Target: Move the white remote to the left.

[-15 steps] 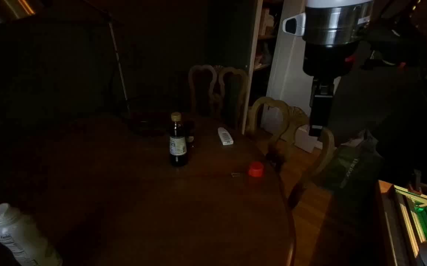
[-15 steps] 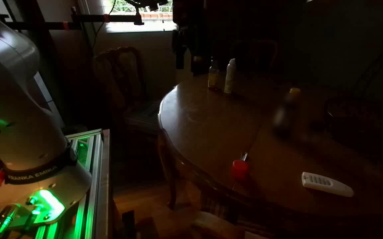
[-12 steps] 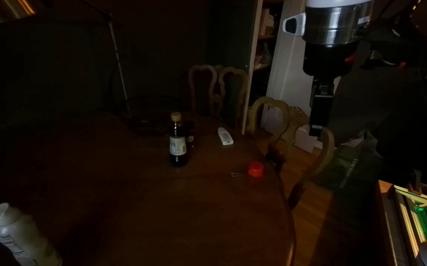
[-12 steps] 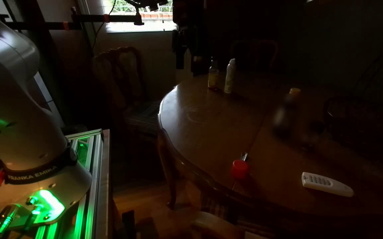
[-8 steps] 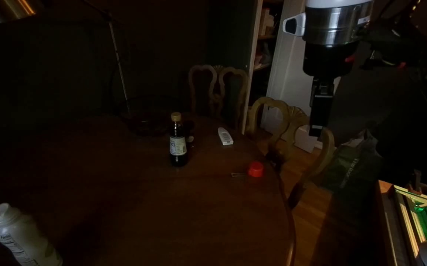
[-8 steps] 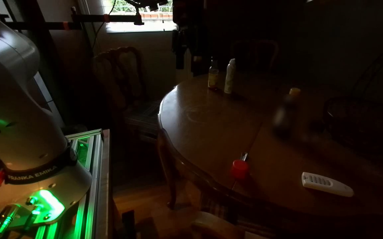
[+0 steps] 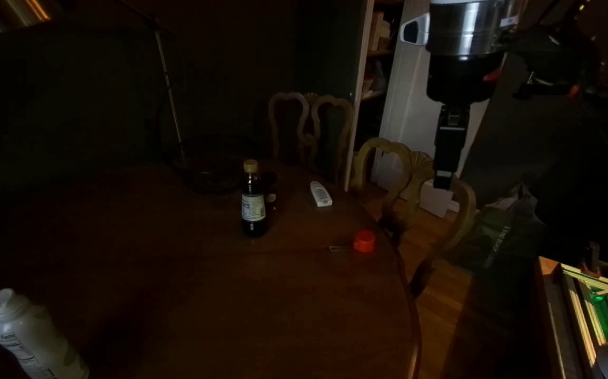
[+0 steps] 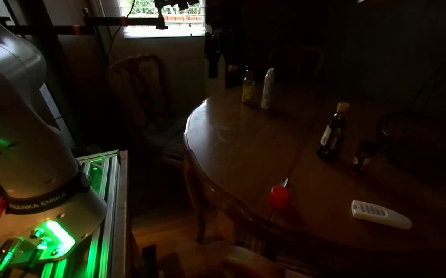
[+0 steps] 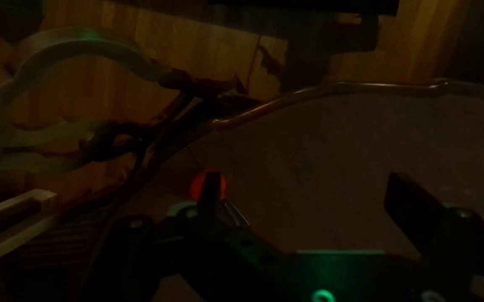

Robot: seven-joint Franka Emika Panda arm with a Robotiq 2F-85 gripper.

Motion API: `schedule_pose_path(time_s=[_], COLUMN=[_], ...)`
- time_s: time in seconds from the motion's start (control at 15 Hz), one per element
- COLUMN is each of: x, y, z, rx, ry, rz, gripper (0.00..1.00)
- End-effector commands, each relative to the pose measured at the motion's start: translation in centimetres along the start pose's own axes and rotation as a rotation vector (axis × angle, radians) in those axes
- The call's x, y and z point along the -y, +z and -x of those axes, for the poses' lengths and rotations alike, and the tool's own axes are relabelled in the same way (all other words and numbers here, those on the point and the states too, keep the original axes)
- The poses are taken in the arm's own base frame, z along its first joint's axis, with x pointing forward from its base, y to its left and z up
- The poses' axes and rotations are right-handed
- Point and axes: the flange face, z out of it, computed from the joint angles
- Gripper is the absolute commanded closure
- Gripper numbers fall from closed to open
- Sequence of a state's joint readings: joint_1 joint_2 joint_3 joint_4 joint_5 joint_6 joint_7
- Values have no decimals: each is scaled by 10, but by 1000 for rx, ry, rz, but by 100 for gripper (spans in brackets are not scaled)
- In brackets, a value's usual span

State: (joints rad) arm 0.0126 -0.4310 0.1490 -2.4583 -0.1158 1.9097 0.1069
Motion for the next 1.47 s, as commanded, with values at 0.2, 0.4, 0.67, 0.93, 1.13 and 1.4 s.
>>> schedule_pose_path(time_s=[0.2, 0.4, 0.67, 0.93, 1.13, 1.4], x=[-96, -139, -179, -169, -172, -202], y=[8, 32, 70, 65, 66, 104], z=[-99, -138, -182, -168, -173, -185], rx=[-50, -161, -336, -298, -311, -296], ry=[273, 400, 591, 528, 528, 599], rz=[-226, -328, -406, -370, -362, -326], gripper=[0, 0, 0, 0, 0, 0])
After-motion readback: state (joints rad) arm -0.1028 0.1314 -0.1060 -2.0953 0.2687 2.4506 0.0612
